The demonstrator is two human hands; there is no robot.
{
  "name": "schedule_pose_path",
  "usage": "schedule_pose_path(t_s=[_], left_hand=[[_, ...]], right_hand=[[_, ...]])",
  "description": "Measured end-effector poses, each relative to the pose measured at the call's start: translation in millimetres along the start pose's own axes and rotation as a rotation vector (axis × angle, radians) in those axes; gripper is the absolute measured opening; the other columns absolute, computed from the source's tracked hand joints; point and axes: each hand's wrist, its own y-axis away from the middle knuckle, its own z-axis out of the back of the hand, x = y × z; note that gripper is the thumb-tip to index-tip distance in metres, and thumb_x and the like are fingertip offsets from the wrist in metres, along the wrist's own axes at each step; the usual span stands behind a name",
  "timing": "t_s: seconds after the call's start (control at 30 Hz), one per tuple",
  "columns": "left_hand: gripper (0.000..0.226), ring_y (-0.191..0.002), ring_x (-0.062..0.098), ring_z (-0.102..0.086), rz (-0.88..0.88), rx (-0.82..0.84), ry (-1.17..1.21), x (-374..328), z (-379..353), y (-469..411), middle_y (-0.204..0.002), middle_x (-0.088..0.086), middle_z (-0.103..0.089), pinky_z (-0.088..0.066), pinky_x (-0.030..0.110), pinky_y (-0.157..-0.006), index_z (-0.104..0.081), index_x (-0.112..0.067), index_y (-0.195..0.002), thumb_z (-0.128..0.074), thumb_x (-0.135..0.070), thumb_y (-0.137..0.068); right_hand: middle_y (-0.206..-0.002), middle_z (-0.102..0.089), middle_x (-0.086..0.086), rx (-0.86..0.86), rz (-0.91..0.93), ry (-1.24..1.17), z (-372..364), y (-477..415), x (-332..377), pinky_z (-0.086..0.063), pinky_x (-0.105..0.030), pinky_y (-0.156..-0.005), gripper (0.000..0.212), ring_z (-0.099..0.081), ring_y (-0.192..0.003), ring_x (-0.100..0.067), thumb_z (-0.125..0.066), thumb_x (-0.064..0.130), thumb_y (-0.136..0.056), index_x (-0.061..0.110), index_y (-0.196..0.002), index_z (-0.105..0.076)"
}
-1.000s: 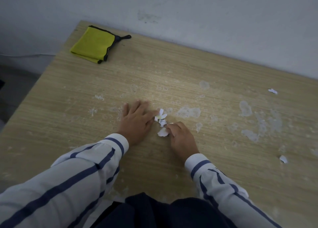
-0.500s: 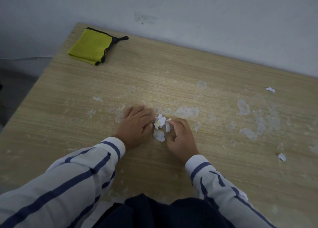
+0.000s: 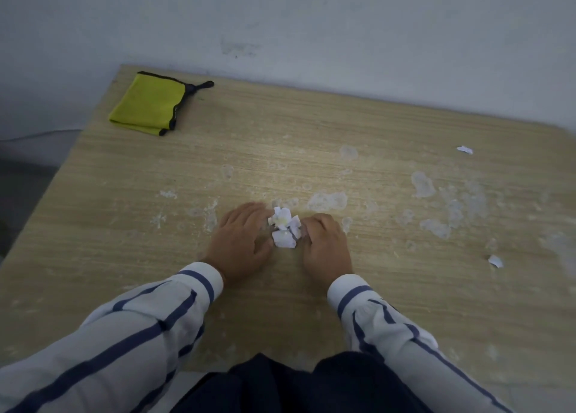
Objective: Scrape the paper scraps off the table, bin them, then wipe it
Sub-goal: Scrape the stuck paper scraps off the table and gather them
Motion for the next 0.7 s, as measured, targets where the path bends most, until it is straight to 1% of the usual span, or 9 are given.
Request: schedule_pose_path(t_s=[0.07, 0.1, 0.2, 0.23, 0.33, 0.4, 0.53, 0.7], left_hand=[[0.055, -0.129, 0.029, -0.041, -0.033, 0.002, -0.044, -6, 0, 1, -0.134, 0.011, -0.052, -0.028, 0.044, -0.108, -0.054, -0.011, -0.125, -0.043, -0.04, -0.081], [0.053, -0.13, 0.029, -0.04, -0.057, 0.008, -0.062, -12, 0, 1, -0.135, 0.012, -0.052, -0.026, 0.044, -0.11, -0.055, -0.011, -0.124, -0.041, -0.039, -0.081], [0.048, -0.133, 0.029, -0.037, -0.143, 0.033, -0.089, -35, -2, 2, -0.137, 0.01, -0.05, -0.016, 0.044, -0.112, -0.057, -0.013, -0.124, -0.039, -0.031, -0.083], [0.048, -0.133, 0.029, -0.038, -0.18, 0.052, -0.124, -45, -5, 3, -0.137, 0.01, -0.051, -0.015, 0.045, -0.111, -0.058, -0.012, -0.124, -0.04, -0.029, -0.083], [0.047, -0.129, 0.03, -0.044, -0.284, 0.125, -0.207, -72, -18, 8, -0.132, 0.011, -0.055, -0.017, 0.051, -0.107, -0.06, -0.012, -0.121, -0.039, -0.027, -0.081], [0.048, -0.128, 0.03, -0.045, -0.323, 0.18, -0.239, -89, -32, 9, -0.131, 0.012, -0.056, -0.017, 0.05, -0.107, -0.06, -0.012, -0.122, -0.038, -0.027, -0.082], [0.052, -0.122, 0.028, -0.051, -0.29, 0.253, -0.309, -127, -58, 6, -0.128, 0.01, -0.059, -0.025, 0.051, -0.102, -0.061, -0.013, -0.121, -0.038, -0.036, -0.082], [0.059, -0.126, 0.032, -0.047, -0.177, 0.244, -0.255, -175, -90, -9, -0.134, 0.014, -0.053, -0.028, 0.052, -0.103, -0.054, -0.007, -0.128, -0.036, -0.044, -0.086]], right_hand=[[-0.124, -0.052, -0.01, -0.017, -0.051, 0.081, 3, 6, -1, -0.036, -0.042, -0.094, 0.052, -0.047, -0.111, -0.03, -0.021, 0.036, -0.084, 0.013, -0.115, -0.057], [-0.126, -0.051, -0.009, -0.021, -0.08, 0.108, 3, 9, -2, -0.034, -0.042, -0.096, 0.052, -0.045, -0.114, -0.029, -0.021, 0.037, -0.084, 0.015, -0.115, -0.056], [-0.131, -0.047, -0.008, -0.046, -0.167, 0.14, 3, 21, -12, -0.029, -0.042, -0.101, 0.043, -0.04, -0.12, -0.029, -0.029, 0.031, -0.084, 0.017, -0.117, -0.055], [-0.132, -0.047, -0.008, -0.054, -0.195, 0.148, 3, 27, -17, -0.028, -0.042, -0.102, 0.042, -0.039, -0.122, -0.03, -0.03, 0.03, -0.085, 0.017, -0.117, -0.054], [-0.135, -0.045, -0.007, -0.067, -0.261, 0.163, 8, 44, -36, -0.026, -0.042, -0.104, 0.036, -0.036, -0.125, -0.029, -0.037, 0.027, -0.09, 0.018, -0.121, -0.051], [-0.138, -0.042, -0.005, -0.053, -0.279, 0.169, 16, 56, -53, -0.024, -0.041, -0.106, 0.035, -0.034, -0.127, -0.027, -0.039, 0.027, -0.091, 0.019, -0.123, -0.048], [-0.139, -0.041, -0.006, -0.053, -0.284, 0.163, 43, 74, -94, -0.022, -0.039, -0.108, 0.037, -0.033, -0.128, -0.026, -0.039, 0.027, -0.092, 0.017, -0.126, -0.047], [-0.137, -0.043, -0.005, -0.037, -0.271, 0.179, 71, 89, -150, -0.023, -0.039, -0.106, 0.036, -0.035, -0.127, -0.025, -0.039, 0.032, -0.093, 0.017, -0.123, -0.05]])
